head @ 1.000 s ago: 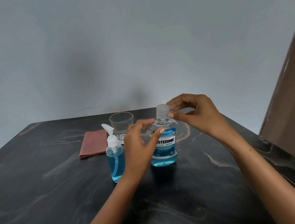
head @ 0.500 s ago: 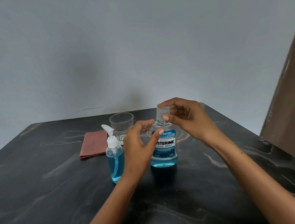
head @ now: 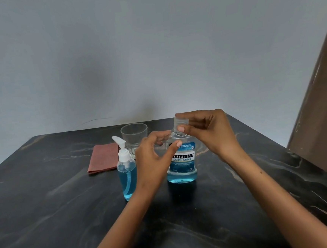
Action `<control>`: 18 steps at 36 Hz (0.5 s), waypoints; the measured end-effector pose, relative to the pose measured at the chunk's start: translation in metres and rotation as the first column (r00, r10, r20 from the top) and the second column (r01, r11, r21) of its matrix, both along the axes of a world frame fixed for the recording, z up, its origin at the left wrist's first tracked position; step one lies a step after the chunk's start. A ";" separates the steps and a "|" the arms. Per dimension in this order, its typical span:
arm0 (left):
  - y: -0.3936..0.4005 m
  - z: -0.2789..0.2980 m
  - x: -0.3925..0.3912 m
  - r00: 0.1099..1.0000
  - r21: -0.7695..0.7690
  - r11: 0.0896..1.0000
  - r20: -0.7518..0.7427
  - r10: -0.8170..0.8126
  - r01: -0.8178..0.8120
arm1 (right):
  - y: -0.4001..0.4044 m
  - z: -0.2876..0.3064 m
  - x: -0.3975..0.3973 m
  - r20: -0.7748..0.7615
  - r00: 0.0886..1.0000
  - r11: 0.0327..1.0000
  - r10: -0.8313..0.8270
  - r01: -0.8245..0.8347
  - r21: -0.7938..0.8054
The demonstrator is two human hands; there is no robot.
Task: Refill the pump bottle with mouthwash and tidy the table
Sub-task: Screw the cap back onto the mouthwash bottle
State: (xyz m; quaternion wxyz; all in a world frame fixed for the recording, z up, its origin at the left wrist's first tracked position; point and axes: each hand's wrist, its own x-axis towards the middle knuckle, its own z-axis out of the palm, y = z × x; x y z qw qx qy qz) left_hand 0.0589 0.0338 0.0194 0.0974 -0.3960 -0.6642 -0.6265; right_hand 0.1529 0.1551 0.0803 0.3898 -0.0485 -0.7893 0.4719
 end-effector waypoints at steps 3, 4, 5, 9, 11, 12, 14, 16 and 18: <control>-0.001 0.000 -0.001 1.000 0.008 1.000 -0.001 -0.009 0.009 | -0.001 -0.004 0.001 -0.025 1.000 1.000 0.005 -0.005 -0.011; -0.001 0.001 -0.001 1.000 0.016 1.000 -0.001 -0.015 0.015 | -0.002 -0.006 0.002 -0.034 0.999 1.000 0.001 -0.001 -0.011; -0.001 0.001 -0.001 1.000 0.023 1.000 -0.002 -0.020 0.020 | -0.003 -0.009 0.002 -0.038 0.999 1.000 -0.010 0.010 -0.010; -0.001 0.003 0.000 0.999 0.020 0.999 -0.011 -0.032 0.032 | -0.009 -0.023 0.011 -0.088 0.984 0.984 -0.155 0.161 0.074; -0.002 0.003 0.000 1.000 0.020 0.999 -0.012 -0.027 0.027 | -0.012 -0.031 0.020 -0.164 0.959 0.965 -0.230 0.246 0.086; -0.003 0.004 0.001 1.000 0.019 1.000 -0.008 -0.022 0.022 | -0.013 -0.035 0.024 -0.197 0.945 0.956 -0.260 0.281 0.086; -0.002 0.005 0.002 1.000 0.014 1.000 -0.008 -0.019 0.020 | -0.015 -0.045 0.034 -0.236 0.926 0.941 -0.293 0.324 0.103; -0.001 0.007 0.004 1.000 0.002 1.000 -0.009 -0.022 0.022 | -0.018 -0.055 0.042 -0.224 0.931 0.941 -0.287 0.318 0.118; 0.002 0.009 0.006 1.000 -0.018 1.000 -0.018 -0.022 0.022 | -0.020 -0.064 0.049 -0.174 0.950 0.947 -0.260 0.286 0.149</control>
